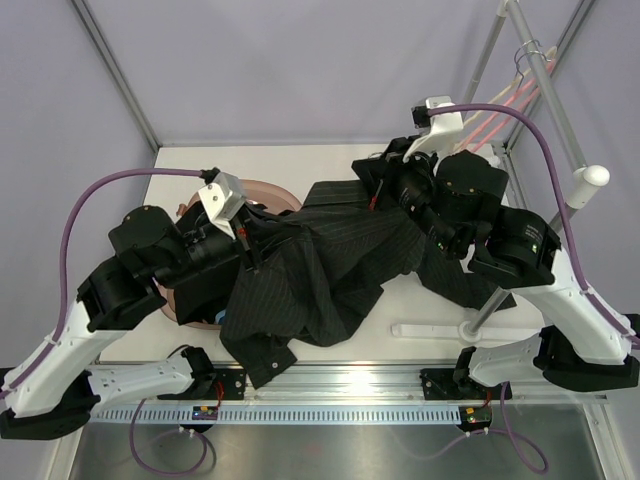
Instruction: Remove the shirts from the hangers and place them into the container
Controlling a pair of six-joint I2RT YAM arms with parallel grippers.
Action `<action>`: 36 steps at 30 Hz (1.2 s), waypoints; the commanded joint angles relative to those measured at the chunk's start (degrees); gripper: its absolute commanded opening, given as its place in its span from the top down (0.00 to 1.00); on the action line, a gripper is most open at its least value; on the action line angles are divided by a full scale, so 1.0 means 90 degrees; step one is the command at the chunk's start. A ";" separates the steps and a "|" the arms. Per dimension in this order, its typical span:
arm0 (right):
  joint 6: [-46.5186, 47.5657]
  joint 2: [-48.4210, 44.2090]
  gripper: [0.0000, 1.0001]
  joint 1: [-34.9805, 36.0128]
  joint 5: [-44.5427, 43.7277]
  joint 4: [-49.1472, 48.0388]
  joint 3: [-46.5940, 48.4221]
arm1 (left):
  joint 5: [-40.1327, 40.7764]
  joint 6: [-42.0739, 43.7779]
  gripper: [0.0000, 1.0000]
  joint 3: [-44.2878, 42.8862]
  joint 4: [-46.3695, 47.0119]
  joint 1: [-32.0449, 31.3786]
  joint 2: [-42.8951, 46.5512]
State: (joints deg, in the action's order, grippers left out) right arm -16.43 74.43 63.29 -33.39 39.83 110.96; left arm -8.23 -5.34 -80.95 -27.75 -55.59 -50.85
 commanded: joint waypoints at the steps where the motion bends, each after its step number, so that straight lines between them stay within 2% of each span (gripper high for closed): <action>1: 0.0106 0.0089 1.00 -0.0079 -0.0185 -0.0295 -0.0063 | -0.0384 -0.0129 0.91 -0.0215 0.0623 -0.0024 0.0201; 2: 0.0135 0.0089 1.00 -0.0079 -0.0293 -0.0295 -0.0024 | -0.0404 -0.0148 0.71 -0.0215 0.0496 -0.0024 0.0210; 6: 0.0399 0.0177 1.00 -0.0088 -0.0587 -0.0217 0.0298 | -0.0676 -0.0314 0.58 -0.0137 0.0134 -0.0024 0.0327; 17: 0.1073 0.0577 1.00 -0.0108 -0.0870 0.0164 0.1538 | -0.1019 -0.0968 0.59 0.1121 -0.0042 -0.0024 0.0913; 18: 0.1150 0.0616 1.00 -0.0108 -0.0880 0.0183 0.1606 | -0.1106 -0.0988 0.60 0.1200 -0.0023 -0.0024 0.0923; 19: 0.1190 0.0645 1.00 -0.0118 -0.0919 0.0203 0.1723 | -0.1126 -0.1037 0.69 0.1249 -0.0013 -0.0024 0.0923; 21: 0.1268 0.0723 1.00 -0.0128 -0.0939 0.0213 0.1802 | -0.1166 -0.1047 0.85 0.1309 -0.0013 -0.0034 0.0914; 22: 0.1288 0.0733 1.00 -0.0128 -0.0939 0.0213 0.1812 | -0.1137 -0.1018 1.00 0.1289 -0.0032 -0.0034 0.0894; 25: 0.1288 0.0743 1.00 -0.0147 -0.0949 0.0144 0.1744 | -0.1029 -0.0901 1.00 0.1094 -0.0090 -0.0034 0.0816; 31: 0.1356 0.0627 1.00 -0.0147 -0.1192 -0.0050 0.1091 | 0.0073 -0.0355 1.00 0.0187 -0.0189 -0.0034 0.0807; 34: 0.1376 0.0645 1.00 -0.0147 -0.1446 -0.0178 0.0544 | 0.0152 0.0075 1.00 -0.0642 -0.0188 -0.0034 0.0631; 36: 0.1395 0.0733 1.00 -0.0147 -0.1699 -0.0246 0.0377 | -0.0187 0.0203 1.00 -0.1072 -0.0160 -0.0044 0.0358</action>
State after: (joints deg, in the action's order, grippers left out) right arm -5.34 80.25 62.46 -43.46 41.36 116.33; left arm -9.91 -7.62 -84.05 -33.21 -55.68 -46.50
